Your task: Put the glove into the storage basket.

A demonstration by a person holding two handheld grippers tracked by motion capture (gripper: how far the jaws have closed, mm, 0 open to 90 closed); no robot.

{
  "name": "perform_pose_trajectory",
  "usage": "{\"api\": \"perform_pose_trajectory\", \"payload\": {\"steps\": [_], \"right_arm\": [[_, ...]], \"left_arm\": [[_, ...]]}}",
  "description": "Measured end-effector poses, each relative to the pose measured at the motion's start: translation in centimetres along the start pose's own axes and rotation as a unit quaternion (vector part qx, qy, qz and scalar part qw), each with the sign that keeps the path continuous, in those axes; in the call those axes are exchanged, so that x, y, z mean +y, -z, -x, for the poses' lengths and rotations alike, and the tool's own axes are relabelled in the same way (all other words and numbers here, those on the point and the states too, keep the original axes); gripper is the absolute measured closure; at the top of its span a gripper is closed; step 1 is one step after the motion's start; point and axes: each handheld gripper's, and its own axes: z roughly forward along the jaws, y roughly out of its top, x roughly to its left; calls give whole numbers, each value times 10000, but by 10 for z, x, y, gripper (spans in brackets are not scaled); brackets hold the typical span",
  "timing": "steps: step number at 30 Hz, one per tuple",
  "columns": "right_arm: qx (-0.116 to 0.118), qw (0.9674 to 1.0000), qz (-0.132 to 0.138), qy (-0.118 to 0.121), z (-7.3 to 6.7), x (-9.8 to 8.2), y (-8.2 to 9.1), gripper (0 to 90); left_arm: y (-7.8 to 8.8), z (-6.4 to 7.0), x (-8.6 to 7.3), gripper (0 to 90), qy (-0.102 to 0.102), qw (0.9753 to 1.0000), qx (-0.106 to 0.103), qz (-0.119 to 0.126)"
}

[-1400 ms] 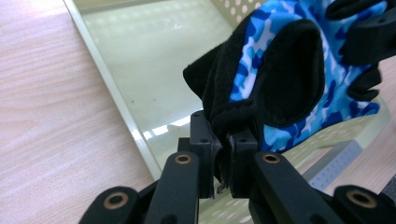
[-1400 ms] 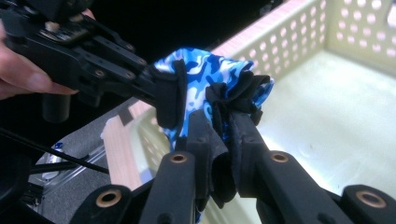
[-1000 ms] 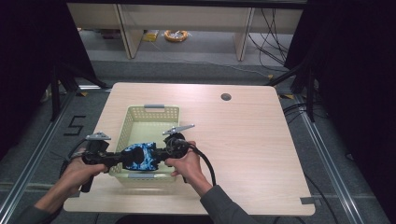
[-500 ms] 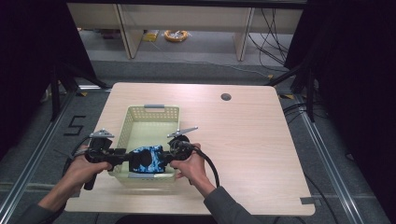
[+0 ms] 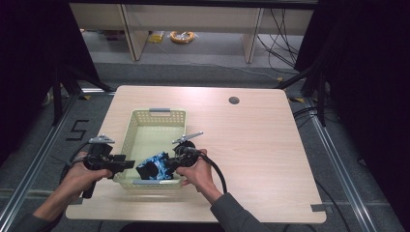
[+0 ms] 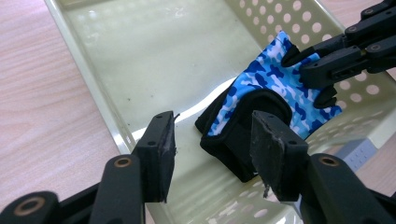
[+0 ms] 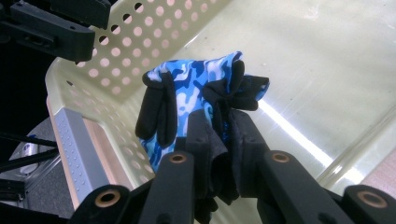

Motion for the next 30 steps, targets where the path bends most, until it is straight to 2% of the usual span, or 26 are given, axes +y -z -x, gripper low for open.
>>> {"api": "perform_pose_trajectory", "payload": {"steps": [2,3,5,6,7,9,11,13,14,16,18,19,20,22,23,24,26,27,29,30], "right_arm": [[3,10000,-16,0,-1,0,0,799],[22,10000,-45,17,-1,-1,0,798],[4,10000,-54,57,-1,-1,0,796],[7,10000,-51,80,-1,-1,-1,796],[14,9999,-68,90,-2,-1,-1,796],[6,9999,-97,91,-3,-1,-1,795],[-19,9999,-123,105,-4,-2,-1,795],[-8,9999,-136,94,-5,-2,1,792],[-7,9998,-146,103,-5,-2,1,790],[-13,9998,-150,136,-4,-3,1,788],[-48,9999,-103,95,-6,-3,0,781],[-38,9999,-105,115,-6,-3,0,778],[-90,9996,-169,197,-6,-3,1,771],[-107,9995,-169,229,-7,-3,1,764],[-180,9991,-153,347,-9,-2,1,739],[-180,9991,-153,347,-9,-2,1,739],[-330,9985,-202,399,-13,-1,2,665],[-394,9977,-244,489,-15,0,3,627],[-584,9963,-405,477,-22,3,5,568],[-589,9948,-295,777,-19,5,4,546]], "left_arm": [[-1,1,-1,488,14,10000,2,69],[0,2,-1,485,7,10000,-9,-25],[0,3,-2,477,27,10000,-56,-26],[-2,5,-3,476,89,9999,-34,69],[-2,5,-4,475,15,10000,-77,28],[0,5,-3,472,8,9999,-96,-86],[0,7,-3,465,4,10000,-49,-79],[-2,8,-4,462,104,9999,-41,92],[-1,8,-3,463,1,10000,-92,23],[0,9,-3,462,-14,10000,-62,-78],[-1,10,-3,456,-11,9999,-82,-65],[-2,10,-4,451,14,9999,-127,-11],[-1,10,-3,436,-16,9999,-119,-100],[-1,12,-3,424,23,9999,-107,-61],[-1,14,-3,415,-1,9999,-122,-100],[-1,14,-3,407,-1,9999,-122,-100],[-1,17,-4,395,-14,9999,-106,-91],[-1,17,-4,395,-14,9999,-106,-91],[0,18,-4,394,-50,9999,-118,-114],[1,19,-4,394,-80,9998,-156,-123]]}}
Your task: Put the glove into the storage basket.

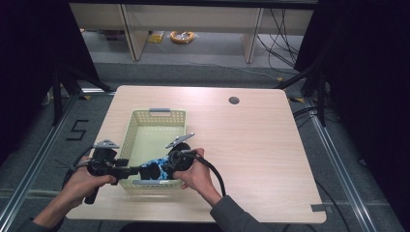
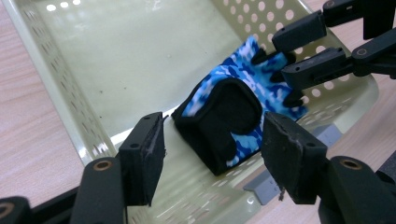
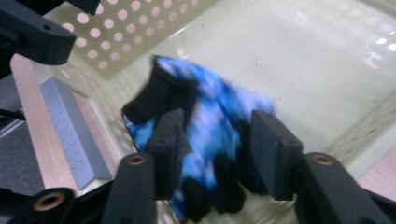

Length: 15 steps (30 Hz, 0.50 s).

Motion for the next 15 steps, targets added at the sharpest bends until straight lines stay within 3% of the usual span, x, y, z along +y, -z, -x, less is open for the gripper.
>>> {"api": "perform_pose_trajectory", "payload": {"steps": [3,6,7,15], "right_arm": [[-58,9999,45,-111,1,3,3,465],[-94,9998,66,-154,0,6,9,454],[-56,9998,184,-62,2,7,11,451],[100,9988,477,1,2,9,27,436]], "left_arm": [[0,3,0,393,82,9999,72,133],[2,3,0,391,-6,10000,-15,36],[3,4,1,390,-14,10000,29,19],[5,12,2,362,-59,9999,-45,118]]}}
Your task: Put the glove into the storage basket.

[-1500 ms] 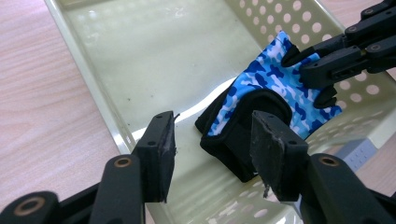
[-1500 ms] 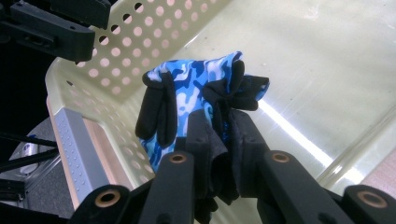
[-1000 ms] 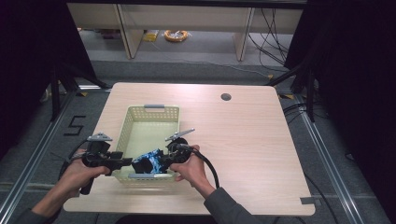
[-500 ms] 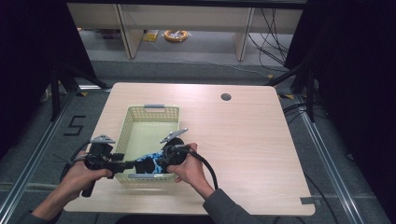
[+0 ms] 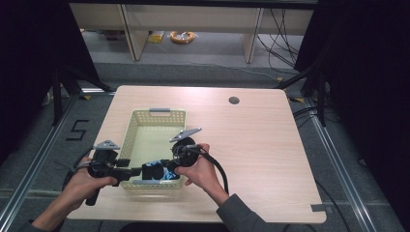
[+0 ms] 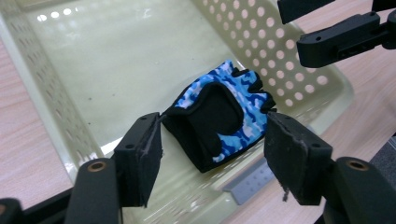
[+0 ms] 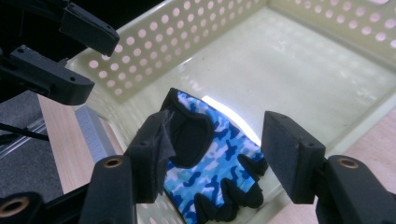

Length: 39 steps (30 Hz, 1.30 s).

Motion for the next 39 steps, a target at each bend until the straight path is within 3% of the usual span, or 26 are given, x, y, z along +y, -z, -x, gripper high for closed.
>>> {"api": "perform_pose_trajectory", "payload": {"steps": [4,5,6,7,10,11,17,28,32,33,35,39], "right_arm": [[1,9999,81,111,2,-2,8,429],[18,9999,128,88,2,-3,11,428],[-6,9998,129,156,3,-3,13,428],[-2,9997,246,94,3,-5,14,425],[-13,9995,250,178,5,-8,22,412],[-47,9994,290,184,5,-10,23,408],[-59,9987,454,226,10,-19,39,400],[-224,9972,697,165,21,-37,69,399],[-227,9967,771,83,25,-45,75,398],[-263,9966,775,46,26,-48,77,397],[-203,9963,838,45,28,-51,79,397],[-309,9958,858,15,31,-57,83,392]], "left_arm": [[1,6,0,330,-40,9999,-88,121],[1,10,0,318,35,9996,-77,251],[4,10,0,310,-66,9997,-134,171],[5,13,0,306,-31,9995,-146,265],[8,18,0,293,-126,9992,-133,363],[7,20,0,290,-67,9989,-155,428],[5,30,-3,267,-299,9985,-192,410],[-12,49,-6,237,-385,9976,-387,434],[-15,53,-6,237,-529,9969,-411,419],[-16,55,-6,237,-450,9970,-434,463],[-16,56,-6,236,-531,9966,-447,454],[-19,61,-7,236,-476,9963,-454,560]]}}
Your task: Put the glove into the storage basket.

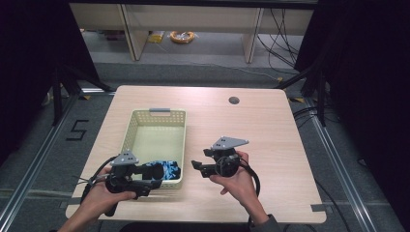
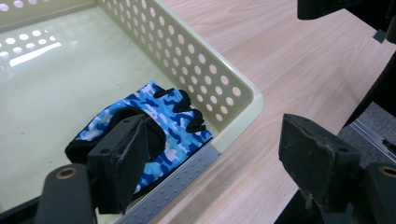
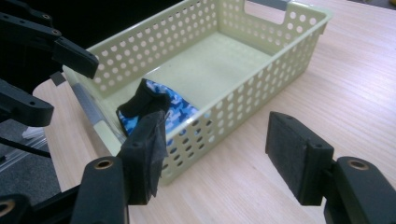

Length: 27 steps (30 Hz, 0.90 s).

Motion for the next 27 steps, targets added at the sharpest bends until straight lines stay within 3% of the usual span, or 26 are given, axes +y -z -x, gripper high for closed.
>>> {"api": "perform_pose_trajectory", "payload": {"steps": [4,5,11,13,16,21,24,25,26,27], "right_arm": [[-32,10000,7,21,4,-4,3,387],[-32,10000,7,21,4,-4,3,387],[15,10000,86,19,3,-12,9,377],[-46,10000,56,-11,4,-15,12,375],[20,9999,139,-15,8,-19,14,374],[-115,9999,73,-71,12,-26,18,372],[-111,9999,35,-6,14,-31,18,367],[-97,9999,49,98,16,-31,17,367],[-95,9999,27,-32,14,-34,18,367],[-129,9999,19,77,17,-35,18,366]], "left_arm": [[-4,6,-1,235,-19,9999,-56,118],[-4,6,-2,235,-194,9998,-50,18],[-10,16,-6,233,-130,9995,-105,269],[-11,19,-8,231,-266,9995,-123,118],[-13,25,-10,231,-187,9995,-183,189],[-13,35,-13,231,-413,9986,-272,201],[-18,42,-18,228,-334,9985,-368,245],[-20,44,-20,227,-411,9983,-340,225],[-22,46,-22,227,-520,9980,-312,203],[-23,47,-24,227,-667,9973,-288,87]]}}
